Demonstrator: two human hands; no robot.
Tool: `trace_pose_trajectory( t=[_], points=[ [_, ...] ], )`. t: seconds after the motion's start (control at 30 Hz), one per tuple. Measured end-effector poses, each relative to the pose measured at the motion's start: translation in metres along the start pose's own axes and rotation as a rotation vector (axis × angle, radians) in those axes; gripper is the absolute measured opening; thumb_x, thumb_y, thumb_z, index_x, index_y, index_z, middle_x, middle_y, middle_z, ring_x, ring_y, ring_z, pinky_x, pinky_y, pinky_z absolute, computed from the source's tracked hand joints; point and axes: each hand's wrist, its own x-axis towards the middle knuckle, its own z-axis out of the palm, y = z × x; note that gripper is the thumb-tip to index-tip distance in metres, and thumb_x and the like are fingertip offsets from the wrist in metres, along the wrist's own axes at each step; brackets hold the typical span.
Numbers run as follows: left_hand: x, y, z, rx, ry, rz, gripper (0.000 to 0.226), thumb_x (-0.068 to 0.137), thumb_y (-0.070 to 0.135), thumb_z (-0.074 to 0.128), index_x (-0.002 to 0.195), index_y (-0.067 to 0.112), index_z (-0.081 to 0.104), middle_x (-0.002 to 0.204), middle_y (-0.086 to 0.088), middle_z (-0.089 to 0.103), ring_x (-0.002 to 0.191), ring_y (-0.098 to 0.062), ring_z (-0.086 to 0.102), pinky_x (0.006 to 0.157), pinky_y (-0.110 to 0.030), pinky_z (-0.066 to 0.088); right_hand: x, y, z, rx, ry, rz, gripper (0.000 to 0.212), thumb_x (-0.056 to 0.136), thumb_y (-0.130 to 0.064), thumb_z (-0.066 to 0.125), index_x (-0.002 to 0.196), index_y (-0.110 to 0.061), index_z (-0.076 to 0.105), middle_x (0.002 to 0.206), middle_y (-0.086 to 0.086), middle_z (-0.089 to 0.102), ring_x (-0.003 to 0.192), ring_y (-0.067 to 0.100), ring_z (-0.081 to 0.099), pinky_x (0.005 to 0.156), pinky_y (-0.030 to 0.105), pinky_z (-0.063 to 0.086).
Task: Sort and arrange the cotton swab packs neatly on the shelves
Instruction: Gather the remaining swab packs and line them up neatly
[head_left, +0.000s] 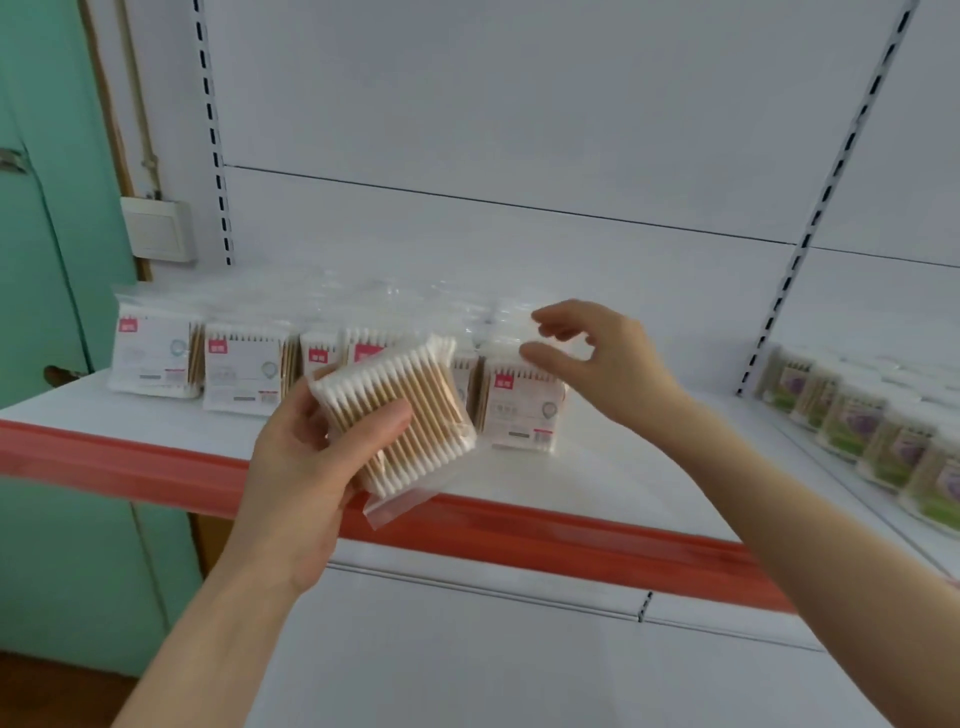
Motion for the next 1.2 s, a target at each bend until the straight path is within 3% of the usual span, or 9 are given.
trace_pose_trajectory(
  t=[0.07, 0.17, 0.23, 0.3, 0.4, 0.57, 0.87, 1.1, 1.2],
  points=[
    [0.002, -0.001, 0.008, -0.024, -0.031, -0.023, 0.051, 0.027, 0.033, 0.091, 0.074, 0.030, 0.073, 0.086, -0.001, 0.072, 0.078, -0.016, 0.071, 0.057, -0.029, 0.056, -0.004, -0.012, -0.013, 0.263, 0.054, 0.054, 0.025, 0.085, -0.029, 0.064, 0.108, -0.020, 0.063, 0.087, -0.019, 0.062, 0.083, -0.006, 0.059, 0.075, 0.011, 0.045],
    [0.004, -0.003, 0.027, -0.016, -0.091, -0.052, 0.040, 0.045, 0.018, 0.087, 0.080, 0.024, 0.070, 0.080, 0.003, 0.072, 0.076, -0.013, 0.070, 0.057, -0.027, 0.056, -0.012, -0.030, -0.029, 0.507, -0.167, 0.090, 0.035, 0.078, -0.037, 0.063, 0.110, -0.025, 0.057, 0.086, -0.013, 0.067, 0.084, 0.000, 0.064, 0.080, 0.019, 0.053],
    [0.004, -0.006, 0.041, 0.002, -0.131, -0.062, 0.039, 0.050, 0.019, 0.074, 0.088, 0.022, 0.066, 0.079, 0.005, 0.072, 0.076, -0.012, 0.070, 0.057, -0.025, 0.056, -0.016, -0.033, -0.034, 0.533, -0.225, 0.078, 0.028, 0.077, -0.034, 0.064, 0.102, -0.023, 0.060, 0.076, -0.011, 0.069, 0.077, 0.004, 0.065, 0.074, 0.025, 0.056],
    [0.003, -0.007, 0.050, 0.000, -0.177, -0.074, 0.042, 0.052, 0.019, 0.071, 0.094, 0.021, 0.066, 0.082, 0.004, 0.073, 0.078, -0.012, 0.070, 0.058, -0.024, 0.055, -0.018, -0.029, -0.040, 0.553, -0.124, 0.097, 0.003, 0.083, -0.017, 0.065, 0.087, -0.018, 0.065, 0.066, -0.010, 0.067, 0.067, 0.004, 0.063, 0.066, 0.024, 0.057],
    [0.002, -0.011, 0.053, 0.015, -0.191, -0.069, 0.037, 0.055, 0.018, 0.070, 0.092, 0.023, 0.067, 0.083, 0.003, 0.073, 0.077, -0.012, 0.071, 0.056, -0.023, 0.054, -0.020, -0.014, -0.055, 0.594, 0.035, 0.169, 0.012, 0.085, -0.006, 0.062, 0.076, -0.013, 0.065, 0.061, -0.007, 0.067, 0.063, 0.007, 0.063, 0.064, 0.023, 0.056],
    [0.011, -0.014, 0.045, -0.016, -0.062, -0.047, 0.028, 0.059, 0.017, 0.067, 0.087, 0.016, 0.060, 0.071, 0.008, 0.071, 0.068, -0.007, 0.069, 0.050, -0.021, 0.053, -0.024, 0.004, -0.075, 0.583, 0.151, 0.231, 0.012, 0.088, -0.008, 0.059, 0.077, -0.011, 0.062, 0.059, -0.008, 0.066, 0.062, 0.006, 0.063, 0.064, 0.026, 0.058],
    [0.014, -0.014, 0.048, 0.048, -0.038, 0.009, 0.028, 0.060, 0.021, 0.068, 0.086, 0.017, 0.058, 0.069, 0.010, 0.070, 0.068, -0.005, 0.069, 0.052, -0.021, 0.055, -0.018, 0.038, -0.089, 0.435, 0.088, 0.331, 0.011, 0.090, -0.011, 0.058, 0.079, -0.011, 0.060, 0.067, -0.005, 0.066, 0.060, 0.004, 0.062, 0.057, 0.024, 0.057],
    [0.017, -0.015, 0.051, 0.085, 0.016, 0.037, 0.028, 0.059, 0.022, 0.069, 0.085, 0.019, 0.059, 0.071, 0.011, 0.070, 0.070, -0.006, 0.069, 0.051, -0.020, 0.052, 0.031, 0.102, -0.054, 0.224, 0.061, 0.426, 0.003, 0.089, -0.005, 0.055, 0.089, -0.005, 0.058, 0.074, -0.002, 0.059, 0.076, 0.015, 0.058, 0.053, 0.020, 0.054],
    [0.017, -0.016, 0.052, 0.110, 0.040, 0.066, 0.027, 0.059, 0.022, 0.068, 0.084, 0.019, 0.059, 0.071, 0.010, 0.070, 0.070, -0.006, 0.069, 0.052, -0.020, 0.053, 0.059, 0.116, -0.034, 0.156, 0.020, 0.393, 0.006, 0.089, -0.003, 0.053, 0.087, -0.006, 0.058, 0.073, -0.003, 0.053, 0.080, 0.020, 0.055, 0.059, 0.028, 0.055]
  ],
)
